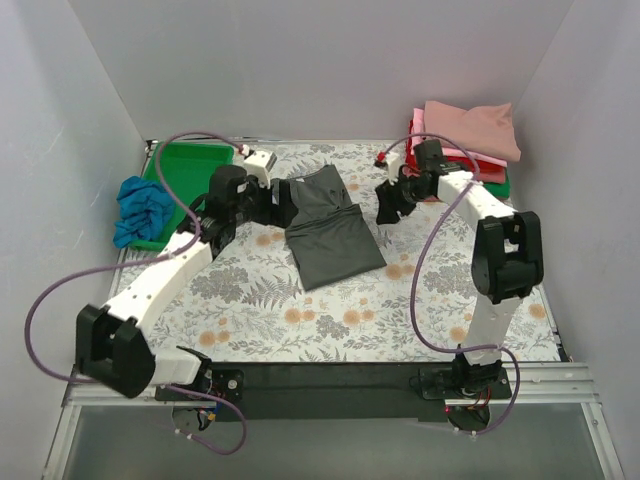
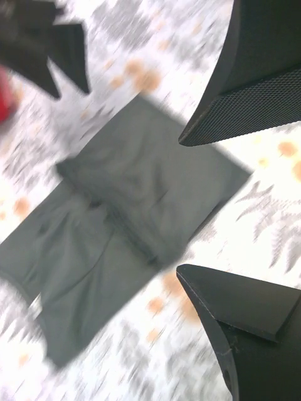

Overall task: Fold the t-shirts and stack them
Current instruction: Fold the tshirt

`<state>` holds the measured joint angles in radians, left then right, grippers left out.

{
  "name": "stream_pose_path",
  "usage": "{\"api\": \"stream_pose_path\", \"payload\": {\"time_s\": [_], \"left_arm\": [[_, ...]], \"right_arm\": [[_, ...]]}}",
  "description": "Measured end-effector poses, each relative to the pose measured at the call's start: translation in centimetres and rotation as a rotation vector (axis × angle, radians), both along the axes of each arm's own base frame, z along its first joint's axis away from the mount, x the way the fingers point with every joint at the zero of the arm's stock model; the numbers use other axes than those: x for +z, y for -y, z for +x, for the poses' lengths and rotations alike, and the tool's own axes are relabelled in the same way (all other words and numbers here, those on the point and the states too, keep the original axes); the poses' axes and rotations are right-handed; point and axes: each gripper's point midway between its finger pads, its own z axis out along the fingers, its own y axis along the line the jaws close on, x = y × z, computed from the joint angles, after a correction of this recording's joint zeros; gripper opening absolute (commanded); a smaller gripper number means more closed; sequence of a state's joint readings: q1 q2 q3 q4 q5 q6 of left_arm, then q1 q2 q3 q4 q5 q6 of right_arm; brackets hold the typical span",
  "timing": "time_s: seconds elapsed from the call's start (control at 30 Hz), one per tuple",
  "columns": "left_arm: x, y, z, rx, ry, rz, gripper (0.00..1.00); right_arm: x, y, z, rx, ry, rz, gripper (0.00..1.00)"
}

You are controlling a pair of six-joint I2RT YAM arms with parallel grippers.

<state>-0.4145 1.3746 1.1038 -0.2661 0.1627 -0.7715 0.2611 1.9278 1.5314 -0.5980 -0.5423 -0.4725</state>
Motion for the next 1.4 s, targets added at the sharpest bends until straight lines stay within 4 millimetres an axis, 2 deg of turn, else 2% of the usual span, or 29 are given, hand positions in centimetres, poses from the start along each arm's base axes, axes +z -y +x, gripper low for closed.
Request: {"api": "stream_pose_path", "payload": {"time_s": [0.03,0.1,0.2,0.27,0.3,0.37,0.5,0.53,0.6,0.73,0.77,0.97,1.17,1.2,1.23,1.3,1.33,1.4], "left_arm": [[0.7,0.3,-1.6,-0.023,-0.004,-0.039,0.74],[0.0,1.0,-4.9,-0.064,-0.061,-0.101,0.73],[-4.1,1.6,-9.2,-0.084,-0.233,-0.145,0.73],[-7.1,1.4,-12.2,-0.068,-0.369,-0.156,0.73],[-8.2,1.1,-13.4,-0.051,-0.424,-0.163,0.73],[-8.8,0.7,-15.1,-0.026,-0.479,-0.19,0.73],[-7.7,0.8,-16.8,-0.014,-0.487,-0.276,0.72],[-7.4,0.8,-17.1,-0.015,-0.49,-0.295,0.72],[-7.2,0.9,-17.6,-0.014,-0.501,-0.321,0.71],[-6.9,1.1,-18.1,-0.014,-0.518,-0.347,0.71],[-6.9,1.1,-18.2,-0.015,-0.521,-0.349,0.71],[-6.4,1.2,-18.6,-0.047,-0.519,-0.326,0.71],[-3.7,2.7,-19.1,-0.186,-0.411,-0.28,0.71],[-3.1,3.1,-19.2,-0.215,-0.384,-0.269,0.71],[-2.4,3.4,-19.3,-0.246,-0.356,-0.261,0.71],[-1.1,3.9,-19.4,-0.304,-0.294,-0.244,0.71],[-0.6,4.2,-19.3,-0.331,-0.259,-0.233,0.72],[0.1,4.6,-19.1,-0.373,-0.183,-0.195,0.72]], "right_arm": [[-0.2,1.1,-0.8,-0.018,-0.018,0.011,0.62],[-1.6,2.2,-3.2,-0.039,-0.091,0.019,0.62],[-4.8,2.0,-6.8,-0.056,-0.234,0.009,0.63],[-6.3,1.9,-8.3,-0.071,-0.308,-0.002,0.63],[-6.8,1.6,-8.7,-0.073,-0.331,-0.005,0.63],[-7.0,1.1,-8.9,-0.082,-0.359,0.012,0.62],[-7.2,0.5,-8.7,-0.1,-0.385,0.045,0.52],[-7.3,0.5,-8.6,-0.104,-0.391,0.054,0.44],[-7.5,0.4,-8.5,-0.107,-0.399,0.063,0.36],[-8.1,0.5,-9.1,-0.105,-0.422,0.06,0.02],[-8.3,0.5,-9.4,-0.1,-0.428,0.057,0.01],[-8.4,1.3,-11.7,-0.061,-0.457,0.034,0.01],[-8.6,3.2,-17.1,0.012,-0.521,-0.027,0.01],[-8.6,3.8,-18.2,0.022,-0.531,-0.046,0.04],[-8.6,4.3,-19.3,0.031,-0.541,-0.066,0.16],[-8.5,5.1,-20.9,0.045,-0.565,-0.095,0.28],[-8.4,5.4,-21.4,0.052,-0.571,-0.108,0.38],[-8.0,6.0,-21.6,0.054,-0.568,-0.12,0.46]]}}
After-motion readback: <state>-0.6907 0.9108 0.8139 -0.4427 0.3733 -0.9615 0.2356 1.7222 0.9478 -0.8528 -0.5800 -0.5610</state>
